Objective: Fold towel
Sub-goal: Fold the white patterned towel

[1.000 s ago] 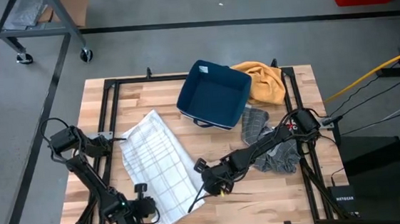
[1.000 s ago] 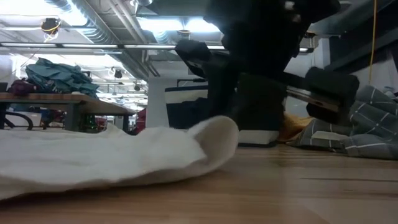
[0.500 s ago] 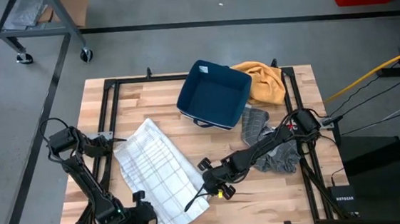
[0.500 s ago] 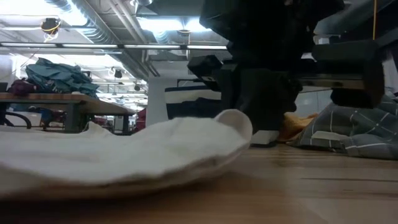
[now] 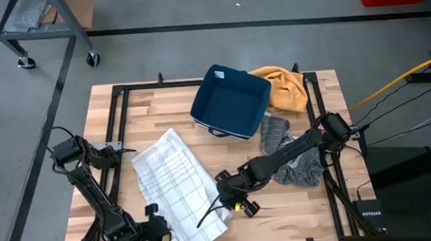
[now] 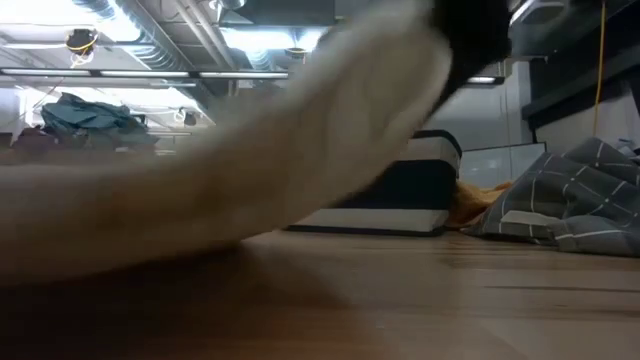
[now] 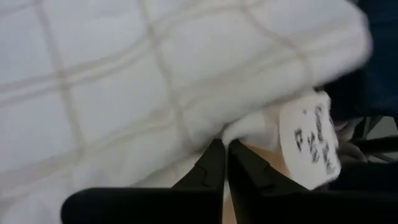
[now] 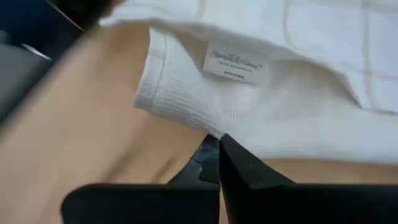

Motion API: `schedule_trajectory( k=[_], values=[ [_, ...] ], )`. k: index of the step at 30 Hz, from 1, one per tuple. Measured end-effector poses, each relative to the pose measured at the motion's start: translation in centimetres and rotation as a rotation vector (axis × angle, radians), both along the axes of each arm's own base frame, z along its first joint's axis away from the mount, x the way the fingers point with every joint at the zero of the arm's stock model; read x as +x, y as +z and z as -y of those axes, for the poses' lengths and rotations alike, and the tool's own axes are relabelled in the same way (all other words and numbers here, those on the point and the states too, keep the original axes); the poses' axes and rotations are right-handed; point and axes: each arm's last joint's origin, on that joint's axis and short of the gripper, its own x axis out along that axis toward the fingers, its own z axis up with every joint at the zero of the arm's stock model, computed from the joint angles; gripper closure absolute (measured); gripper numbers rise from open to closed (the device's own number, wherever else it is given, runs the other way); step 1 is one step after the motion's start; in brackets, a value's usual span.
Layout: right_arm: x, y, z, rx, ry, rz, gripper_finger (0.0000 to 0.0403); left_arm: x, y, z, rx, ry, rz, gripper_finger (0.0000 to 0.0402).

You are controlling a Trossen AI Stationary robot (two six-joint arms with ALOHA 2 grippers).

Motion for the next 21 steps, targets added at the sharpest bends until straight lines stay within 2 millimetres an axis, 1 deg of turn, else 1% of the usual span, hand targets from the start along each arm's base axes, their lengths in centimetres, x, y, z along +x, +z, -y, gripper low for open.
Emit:
schedule_trajectory(
  k=[3, 6, 9, 13, 16, 21],
  values=[
    [0.0, 0.9, -0.5, 0.088, -0.032, -0.057, 0.0401, 0.8, -0.1, -0.6, 0.002, 0.03, -0.002, 0.0401],
    [-0.6, 0.9, -1.3, 0.122, -0.085, -0.126, 0.0402, 1.3, -0.1, -0.8, -0.023, 0.03, -0.016, 0.0401],
    [-1.4, 0.8, -2.6, 0.122, -0.076, -0.154, 0.0402, 1.5, 0.1, -0.3, -0.082, 0.014, -0.015, 0.0402],
    [-1.9, 0.9, -4.0, 0.127, -0.04, -0.128, 0.0402, 1.3, 0.5, 0.3, -0.152, 0.042, 0.013, 0.0401],
    [-1.8, 1.0, -4.1, 0.1, -0.057, -0.092, 0.0403, 1.3, 1.2, 0.8, -0.192, 0.082, 0.046, 0.0401],
    [-1.1, 1.2, -3.2, 0.047, -0.126, -0.022, 0.0403, 1.4, 2.1, 1.4, -0.218, 0.111, 0.086, 0.0401]
  ],
)
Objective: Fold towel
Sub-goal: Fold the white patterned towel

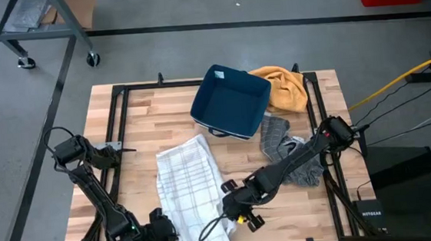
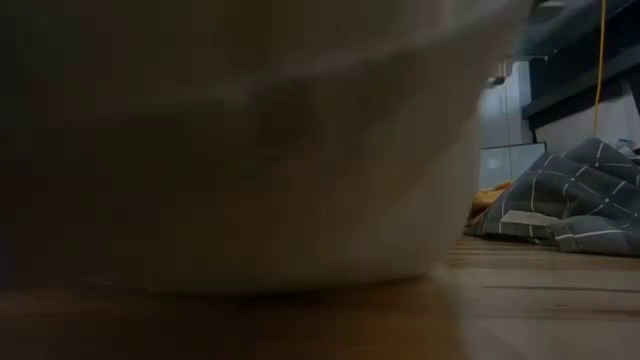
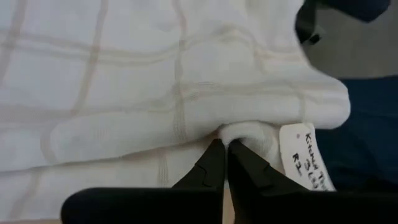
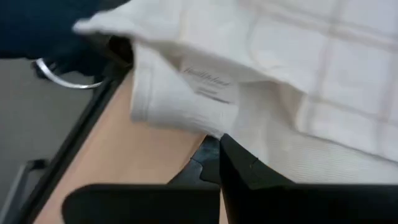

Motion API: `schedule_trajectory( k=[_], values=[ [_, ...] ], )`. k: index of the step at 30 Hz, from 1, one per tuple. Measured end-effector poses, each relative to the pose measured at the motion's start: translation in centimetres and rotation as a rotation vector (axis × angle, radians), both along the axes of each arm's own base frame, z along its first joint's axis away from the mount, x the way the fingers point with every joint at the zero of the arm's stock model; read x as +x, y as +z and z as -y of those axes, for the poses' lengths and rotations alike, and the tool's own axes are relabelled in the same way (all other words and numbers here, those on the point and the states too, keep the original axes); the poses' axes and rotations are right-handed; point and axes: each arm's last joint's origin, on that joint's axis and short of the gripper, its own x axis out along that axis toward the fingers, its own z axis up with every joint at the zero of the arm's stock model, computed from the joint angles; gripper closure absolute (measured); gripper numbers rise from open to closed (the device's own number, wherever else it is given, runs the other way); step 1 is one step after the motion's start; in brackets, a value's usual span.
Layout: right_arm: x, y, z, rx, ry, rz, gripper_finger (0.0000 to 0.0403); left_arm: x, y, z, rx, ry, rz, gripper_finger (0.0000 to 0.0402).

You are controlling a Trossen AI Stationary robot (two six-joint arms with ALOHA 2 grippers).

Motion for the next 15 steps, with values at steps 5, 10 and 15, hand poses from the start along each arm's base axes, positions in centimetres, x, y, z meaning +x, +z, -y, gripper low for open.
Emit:
schedule_trajectory(
  k=[5, 10, 15],
  values=[
    [1.4, 2.0, 1.3, -0.011, -0.031, 0.063, 0.0403, -0.1, 0.0, -0.2, -0.015, 0.063, -0.015, 0.0401],
    [2.6, 4.2, 3.1, -0.05, -0.078, 0.107, 0.0403, -0.5, -0.2, -0.9, -0.028, 0.243, 0.028, 0.0401],
    [3.6, 4.7, 5.7, -0.113, -0.18, 0.136, 0.0403, -1.1, -0.2, -1.5, -0.046, 0.377, 0.073, 0.0401]
  ],
)
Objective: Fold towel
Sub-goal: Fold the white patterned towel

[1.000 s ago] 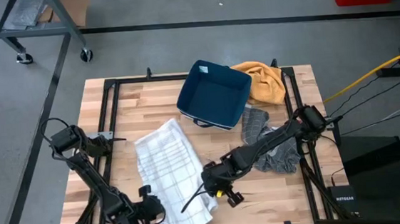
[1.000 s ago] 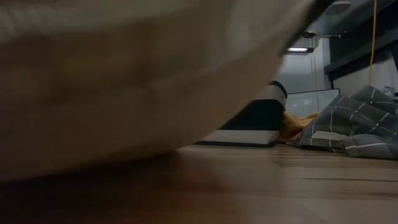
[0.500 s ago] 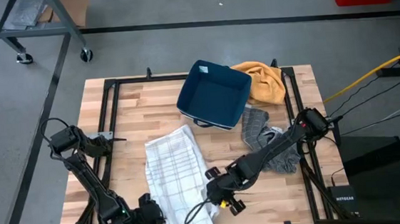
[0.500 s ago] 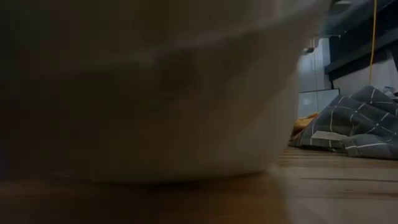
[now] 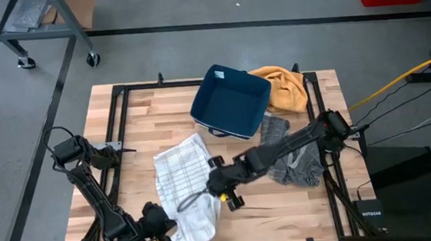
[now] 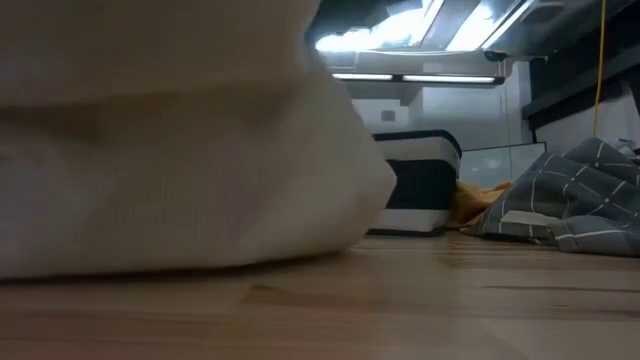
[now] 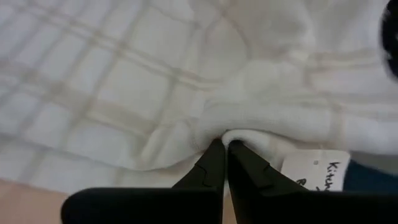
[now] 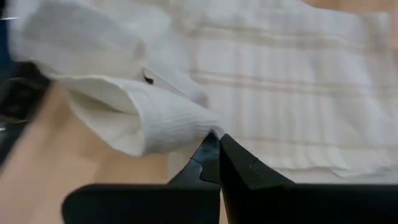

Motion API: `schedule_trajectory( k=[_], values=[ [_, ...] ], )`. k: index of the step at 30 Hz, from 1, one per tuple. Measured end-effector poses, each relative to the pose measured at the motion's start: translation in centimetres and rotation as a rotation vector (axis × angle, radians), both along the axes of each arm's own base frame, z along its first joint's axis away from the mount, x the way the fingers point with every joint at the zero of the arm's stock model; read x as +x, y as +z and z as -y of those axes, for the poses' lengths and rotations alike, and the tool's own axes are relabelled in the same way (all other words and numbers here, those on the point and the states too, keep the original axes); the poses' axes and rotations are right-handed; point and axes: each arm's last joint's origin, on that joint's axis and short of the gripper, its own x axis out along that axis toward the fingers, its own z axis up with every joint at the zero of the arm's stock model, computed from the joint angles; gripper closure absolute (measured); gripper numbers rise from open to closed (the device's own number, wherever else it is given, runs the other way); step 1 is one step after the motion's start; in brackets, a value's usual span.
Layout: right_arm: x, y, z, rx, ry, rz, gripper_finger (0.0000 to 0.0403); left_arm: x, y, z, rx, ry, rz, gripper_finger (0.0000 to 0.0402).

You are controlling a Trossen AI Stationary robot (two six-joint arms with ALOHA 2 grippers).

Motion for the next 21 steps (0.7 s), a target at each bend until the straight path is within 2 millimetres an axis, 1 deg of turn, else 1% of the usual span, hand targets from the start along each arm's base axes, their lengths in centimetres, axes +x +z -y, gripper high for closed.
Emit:
schedule_trajectory(
  k=[9, 12, 16, 18, 21],
  values=[
    [1.2, 0.0, 4.0, -0.049, -0.137, 0.022, 0.0403, -1.1, -0.5, -2.1, -0.02, 0.254, -0.029, 0.0401],
    [1.8, -0.3, 5.5, -0.066, -0.183, 0.03, 0.0403, -0.9, -0.6, -2.8, 0.012, 0.285, -0.054, 0.0401],
    [2.5, -1.3, 7.6, -0.08, -0.246, 0.045, 0.0403, -0.2, -0.6, -3.9, 0.067, 0.311, -0.079, 0.0401],
    [2.5, -1.9, 8.6, -0.083, -0.268, 0.039, 0.0403, -0.1, -0.5, -4.5, 0.117, 0.322, -0.101, 0.0401],
    [2.7, -2.1, 9.8, -0.08, -0.298, 0.05, 0.0403, 0.0, -0.5, -5.4, 0.171, 0.36, -0.133, 0.0401]
  ],
)
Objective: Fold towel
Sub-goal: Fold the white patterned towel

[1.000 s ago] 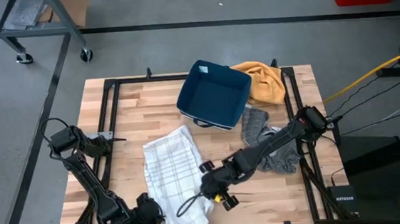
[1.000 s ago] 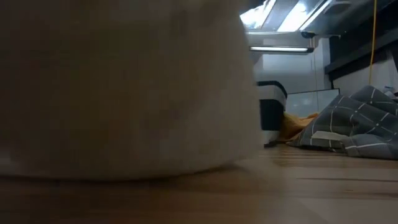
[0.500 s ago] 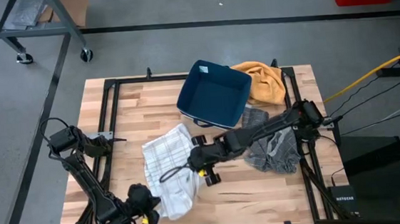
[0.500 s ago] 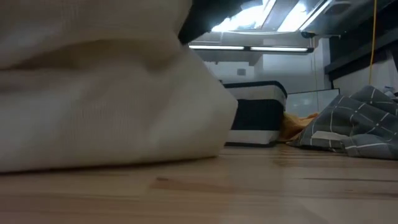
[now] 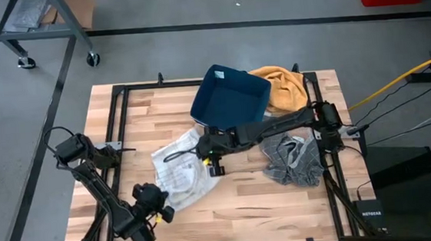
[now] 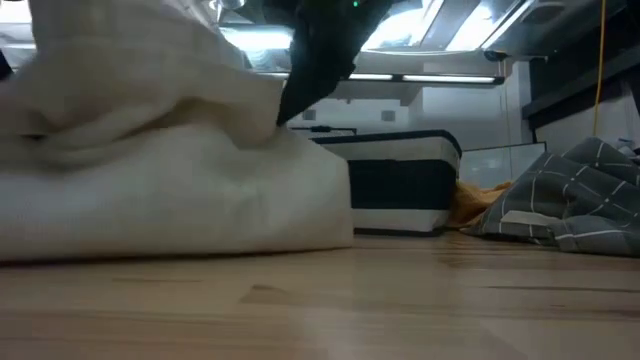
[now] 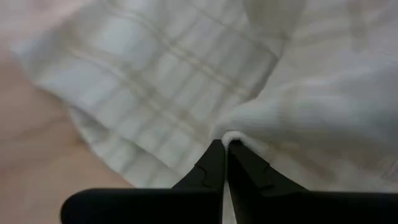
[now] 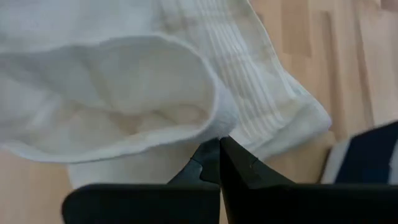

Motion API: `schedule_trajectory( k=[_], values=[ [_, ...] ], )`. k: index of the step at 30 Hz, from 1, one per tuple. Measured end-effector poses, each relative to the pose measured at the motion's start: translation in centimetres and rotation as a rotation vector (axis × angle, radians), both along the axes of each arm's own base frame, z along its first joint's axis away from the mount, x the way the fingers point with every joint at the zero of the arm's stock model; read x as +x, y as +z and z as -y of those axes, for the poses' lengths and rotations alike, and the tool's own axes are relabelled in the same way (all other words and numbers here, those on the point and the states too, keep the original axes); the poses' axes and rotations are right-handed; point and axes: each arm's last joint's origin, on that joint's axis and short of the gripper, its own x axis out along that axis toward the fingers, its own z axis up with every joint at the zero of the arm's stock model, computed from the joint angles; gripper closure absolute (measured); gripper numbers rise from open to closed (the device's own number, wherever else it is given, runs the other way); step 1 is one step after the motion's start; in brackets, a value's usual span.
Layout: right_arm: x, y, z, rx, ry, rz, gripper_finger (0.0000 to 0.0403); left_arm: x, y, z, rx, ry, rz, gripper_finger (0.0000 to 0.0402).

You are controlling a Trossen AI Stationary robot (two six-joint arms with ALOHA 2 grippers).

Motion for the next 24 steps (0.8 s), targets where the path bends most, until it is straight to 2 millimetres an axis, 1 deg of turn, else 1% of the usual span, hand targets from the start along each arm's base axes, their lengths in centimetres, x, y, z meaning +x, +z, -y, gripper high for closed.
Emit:
schedule_trajectory(
  k=[6, 10, 14, 17, 19, 24],
  values=[
    [0.2, 0.0, 2.2, -0.003, -0.045, 0.009, 0.0403, 0.7, 0.1, -1.7, 0.074, 0.054, -0.06, 0.0401],
    [0.6, 0.3, 3.7, -0.001, -0.079, 0.047, 0.0403, 1.0, 0.3, -2.9, 0.136, 0.091, -0.112, 0.0401],
    [1.1, 0.2, 4.8, 0.0, -0.106, 0.094, 0.0403, 1.4, -0.1, -3.8, 0.133, 0.131, -0.15, 0.0401],
    [1.6, -0.6, 5.5, -0.001, -0.119, 0.097, 0.0403, 1.5, -0.5, -4.2, 0.129, 0.133, -0.2, 0.0401],
    [1.9, -1.6, 5.7, -0.002, -0.124, 0.073, 0.0402, 1.4, -0.8, -4.5, 0.131, 0.135, -0.243, 0.0401],
    [2.5, -3.6, 5.7, -0.043, -0.123, 0.033, 0.0385, 0.9, -1.7, -5.4, 0.139, 0.187, -0.243, 0.0395]
  ],
)
